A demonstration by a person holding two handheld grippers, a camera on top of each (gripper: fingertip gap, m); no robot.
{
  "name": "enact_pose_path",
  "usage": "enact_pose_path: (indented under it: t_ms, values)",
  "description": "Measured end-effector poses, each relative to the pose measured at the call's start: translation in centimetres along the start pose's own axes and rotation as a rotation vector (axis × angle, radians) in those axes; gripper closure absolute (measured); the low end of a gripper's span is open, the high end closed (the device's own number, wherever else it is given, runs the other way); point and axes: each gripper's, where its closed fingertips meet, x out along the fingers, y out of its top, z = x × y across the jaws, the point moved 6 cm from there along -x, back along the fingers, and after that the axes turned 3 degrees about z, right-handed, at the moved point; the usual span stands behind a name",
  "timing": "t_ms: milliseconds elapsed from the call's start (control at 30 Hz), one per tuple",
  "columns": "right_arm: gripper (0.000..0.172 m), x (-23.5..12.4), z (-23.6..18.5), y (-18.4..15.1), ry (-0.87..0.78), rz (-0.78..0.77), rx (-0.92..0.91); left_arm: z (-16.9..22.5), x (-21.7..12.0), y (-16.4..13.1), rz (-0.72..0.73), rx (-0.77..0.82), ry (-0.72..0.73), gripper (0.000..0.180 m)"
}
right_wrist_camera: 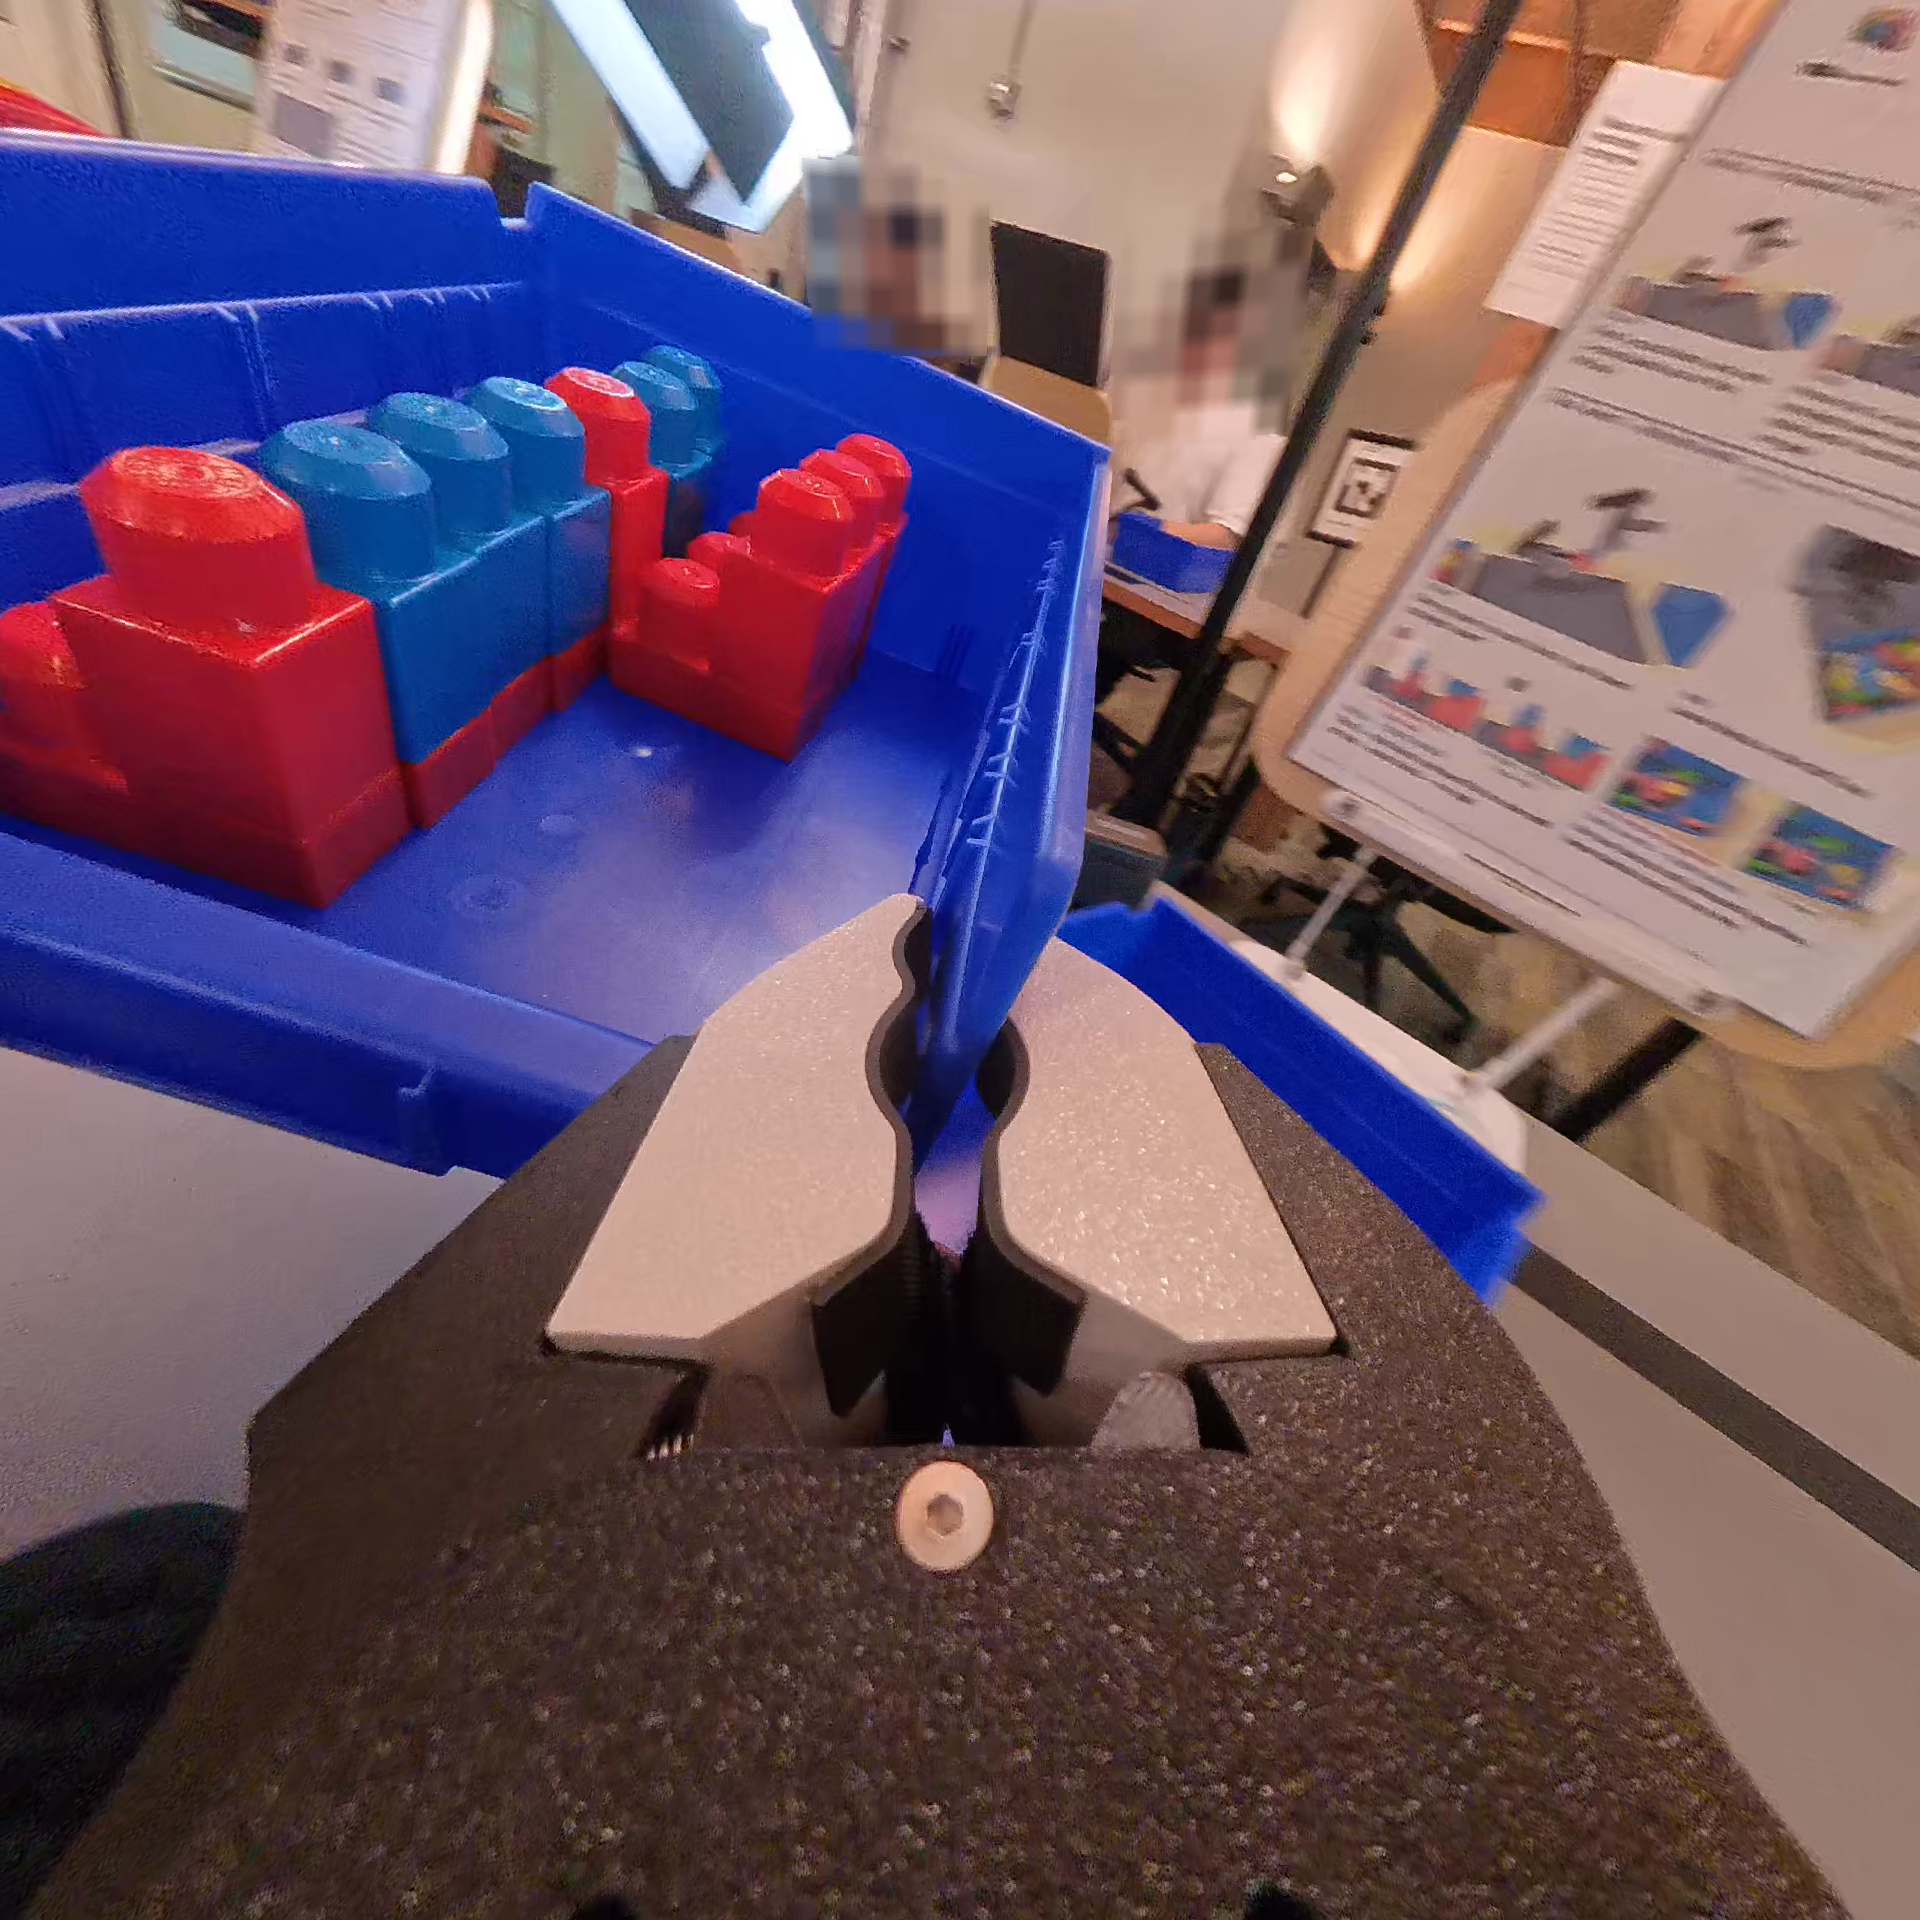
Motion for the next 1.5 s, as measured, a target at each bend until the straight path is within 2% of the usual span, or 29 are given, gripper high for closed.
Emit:
enact_pose_path:
  t_ms: [167,367,600,900,1067,1100,1133,1167,1200,1233,1300,1367,1500]
  values:
    - [0.165,2.5,-6.5,-0.5,0.110,0.034,-0.003,-4.3,-2.6,-4.2,-0.045,0.000,0.093,0.164]
    - [0.165,3.6,-10.9,-3.0,0.166,0.020,-0.025,-5.6,-3.5,-9.1,-0.078,-0.013,0.123,0.164]
    - [0.164,3.8,-12.6,-6.0,0.184,-0.094,-0.091,-5.3,-1.9,-14.0,-0.129,-0.061,0.053,0.164]
    - [0.160,3.5,-12.7,-8.7,0.202,-0.220,-0.146,-4.1,-0.3,-16.5,-0.125,-0.074,0.026,0.165]
    - [0.137,3.3,-13.1,-9.8,0.331,-0.282,-0.064,-3.8,0.2,-17.3,-0.063,-0.219,0.023,0.162]
    - [0.108,3.1,-13.0,-9.4,0.357,-0.254,-0.031,-3.7,0.2,-17.3,-0.048,-0.247,0.015,0.160]
    - [0.090,2.8,-12.9,-8.8,0.385,-0.217,-0.008,-3.7,0.2,-17.4,-0.045,-0.262,0.005,0.156]
    - [0.080,2.2,-12.8,-8.3,0.420,-0.193,-0.002,-3.7,0.3,-17.6,-0.058,-0.272,0.000,0.146]
    - [0.069,1.5,-12.4,-8.0,0.436,-0.189,-0.011,-3.6,0.3,-17.8,-0.075,-0.272,-0.013,0.127]
    - [0.062,0.7,-11.6,-7.6,0.423,-0.189,-0.028,-3.6,0.3,-17.8,-0.084,-0.272,-0.027,0.105]
    - [0.055,-0.9,-8.8,-7.0,0.321,-0.150,-0.038,-3.9,0.0,-17.5,-0.061,-0.293,-0.019,0.077]
    - [0.054,-2.3,-4.7,-7.0,0.145,-0.127,-0.018,-4.3,-0.6,-16.7,-0.006,-0.312,0.017,0.064]
    - [0.048,-4.0,2.9,-9.2,-0.145,-0.162,0.029,-4.1,-1.6,-14.5,0.071,-0.317,0.050,0.059]
